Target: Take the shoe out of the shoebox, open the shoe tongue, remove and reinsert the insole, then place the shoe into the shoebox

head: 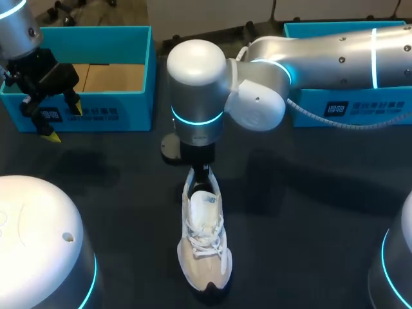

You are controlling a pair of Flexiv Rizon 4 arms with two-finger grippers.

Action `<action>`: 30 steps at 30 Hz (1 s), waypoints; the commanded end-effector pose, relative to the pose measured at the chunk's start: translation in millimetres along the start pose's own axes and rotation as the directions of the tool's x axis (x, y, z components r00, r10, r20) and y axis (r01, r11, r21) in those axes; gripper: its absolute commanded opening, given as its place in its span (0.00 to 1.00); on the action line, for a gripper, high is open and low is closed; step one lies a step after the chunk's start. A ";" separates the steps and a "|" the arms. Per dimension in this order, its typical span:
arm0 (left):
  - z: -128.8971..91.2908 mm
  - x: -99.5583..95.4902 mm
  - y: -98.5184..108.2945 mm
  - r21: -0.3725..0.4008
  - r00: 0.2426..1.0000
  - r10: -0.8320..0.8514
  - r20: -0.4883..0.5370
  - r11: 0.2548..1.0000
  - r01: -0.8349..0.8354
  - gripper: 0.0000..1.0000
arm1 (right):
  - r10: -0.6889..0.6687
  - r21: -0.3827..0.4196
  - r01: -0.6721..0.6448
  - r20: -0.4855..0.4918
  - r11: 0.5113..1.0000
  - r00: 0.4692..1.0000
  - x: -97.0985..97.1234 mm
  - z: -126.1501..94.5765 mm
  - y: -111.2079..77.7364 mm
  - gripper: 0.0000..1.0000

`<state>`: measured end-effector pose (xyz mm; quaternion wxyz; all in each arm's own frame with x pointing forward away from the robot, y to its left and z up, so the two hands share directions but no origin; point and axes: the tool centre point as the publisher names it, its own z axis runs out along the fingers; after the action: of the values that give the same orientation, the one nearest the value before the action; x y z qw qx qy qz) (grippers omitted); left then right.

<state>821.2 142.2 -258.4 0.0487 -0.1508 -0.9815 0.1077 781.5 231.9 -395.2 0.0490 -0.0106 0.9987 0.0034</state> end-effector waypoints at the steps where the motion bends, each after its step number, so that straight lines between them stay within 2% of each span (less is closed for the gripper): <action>1: -0.7 0.0 0.4 -0.001 1.000 0.001 -0.002 1.000 -0.001 1.00 | 0.003 0.020 -0.003 0.031 1.000 1.000 3.3 -19.4 -3.7 0.00; 16: -0.7 0.0 0.4 -0.001 1.000 0.001 -0.002 1.000 -0.001 1.00 | 0.044 0.116 -0.054 0.085 0.992 0.995 -34.3 -105.0 -58.1 0.00; 30: -0.7 0.0 0.4 -0.001 1.000 0.001 -0.002 1.000 -0.001 1.00 | 0.044 0.116 -0.054 0.085 0.992 0.995 -34.3 -105.0 -58.1 0.00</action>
<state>821.2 142.3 -258.4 0.0487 -0.1508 -0.9815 0.1077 806.3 174.6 -288.2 0.0909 0.0179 0.9942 -0.0550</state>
